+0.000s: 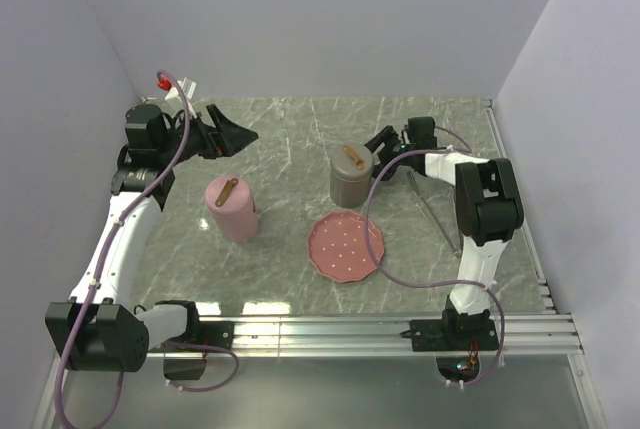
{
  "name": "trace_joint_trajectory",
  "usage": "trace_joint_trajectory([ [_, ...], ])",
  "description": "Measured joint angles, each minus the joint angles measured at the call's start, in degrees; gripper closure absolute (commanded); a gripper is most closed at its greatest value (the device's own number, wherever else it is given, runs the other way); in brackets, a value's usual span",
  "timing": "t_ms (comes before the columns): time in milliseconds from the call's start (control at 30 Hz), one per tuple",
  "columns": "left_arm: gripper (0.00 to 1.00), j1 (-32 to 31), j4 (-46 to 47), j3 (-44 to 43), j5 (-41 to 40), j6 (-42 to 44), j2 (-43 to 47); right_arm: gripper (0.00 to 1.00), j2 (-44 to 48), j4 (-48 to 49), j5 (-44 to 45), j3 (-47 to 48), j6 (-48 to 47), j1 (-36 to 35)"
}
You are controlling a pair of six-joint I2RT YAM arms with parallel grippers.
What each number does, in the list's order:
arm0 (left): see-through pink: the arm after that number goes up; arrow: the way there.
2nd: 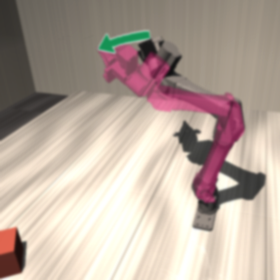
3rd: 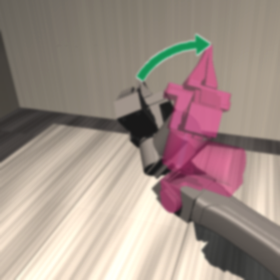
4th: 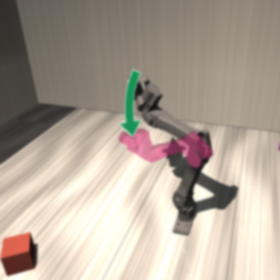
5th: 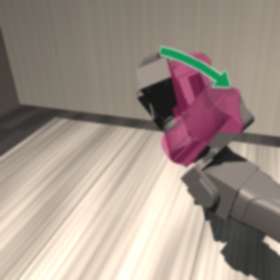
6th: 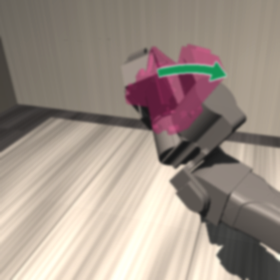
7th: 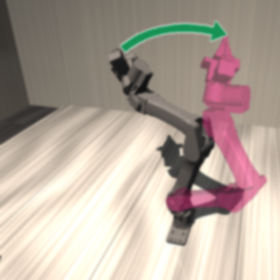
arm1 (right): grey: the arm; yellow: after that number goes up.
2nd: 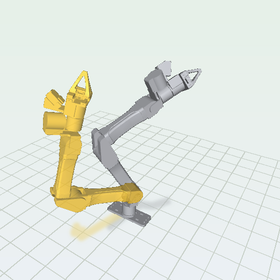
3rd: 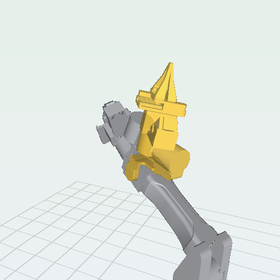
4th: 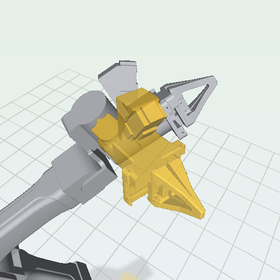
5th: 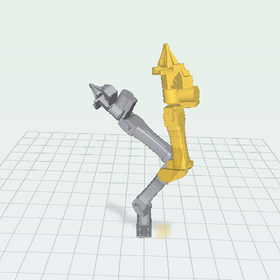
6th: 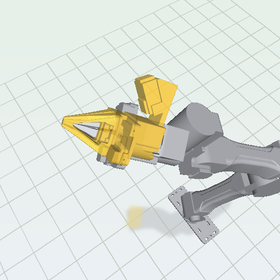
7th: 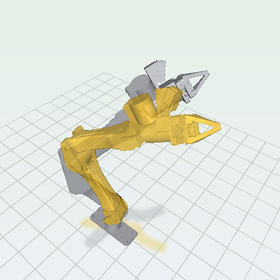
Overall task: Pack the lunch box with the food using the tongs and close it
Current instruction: Move the lunch box
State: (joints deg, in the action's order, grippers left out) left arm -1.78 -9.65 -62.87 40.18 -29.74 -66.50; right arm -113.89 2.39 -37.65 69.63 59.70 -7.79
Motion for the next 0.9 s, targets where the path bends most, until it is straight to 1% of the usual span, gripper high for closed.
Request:
trace_joint_trajectory([
  [200, 0.03, 0.90, 0.37, 0.44, 0.79, -0.11, 0.00, 0.25, 0.00, -0.15, -0.87, 0.15, -1.01, -3.08],
  [333, 0.03, 1.55, 0.35, 0.68, 1.11, -0.13, 0.00, 0.25, 0.00, -5.57, -2.36, 5.20, -6.03, -1.07],
  [433, 0.03, 2.69, 0.35, 0.68, 1.73, -0.13, 0.02, 0.31, 0.04, -10.49, -2.69, 10.43, -11.32, 3.26],
  [467, 0.03, 2.97, 0.42, 0.74, 1.92, -0.13, 0.02, 0.34, 0.33, -11.87, -2.69, 11.50, -12.94, 4.83],
  [500, 0.03, 3.32, 0.42, 0.87, 2.08, -0.15, 0.04, 0.35, 0.79, -13.25, -2.71, 11.82, -14.67, 6.40],
  [533, 0.03, 3.48, 0.44, 1.05, 2.19, -0.20, 0.07, 0.39, 1.38, -15.15, -2.71, 11.82, -16.35, 7.93],
  [600, 0.04, 3.52, 0.87, 1.86, 2.45, -0.83, 0.26, 0.41, 2.12, -19.21, -2.69, 11.76, -19.39, 10.08],
  [633, 0.04, 3.52, 0.94, 2.14, 2.56, -1.11, 0.31, 0.44, 2.34, -20.94, -2.71, 11.61, -20.57, 10.60],
  [767, 0.05, 3.52, 1.64, 2.75, 2.97, -2.01, 0.35, 0.50, 3.41, -25.83, -3.74, 8.48, -24.09, 9.70],
  [900, 0.05, 3.52, 1.81, 2.75, 3.37, -2.47, 0.35, 0.52, 3.45, -28.41, -4.26, 6.78, -26.10, 7.26],
])
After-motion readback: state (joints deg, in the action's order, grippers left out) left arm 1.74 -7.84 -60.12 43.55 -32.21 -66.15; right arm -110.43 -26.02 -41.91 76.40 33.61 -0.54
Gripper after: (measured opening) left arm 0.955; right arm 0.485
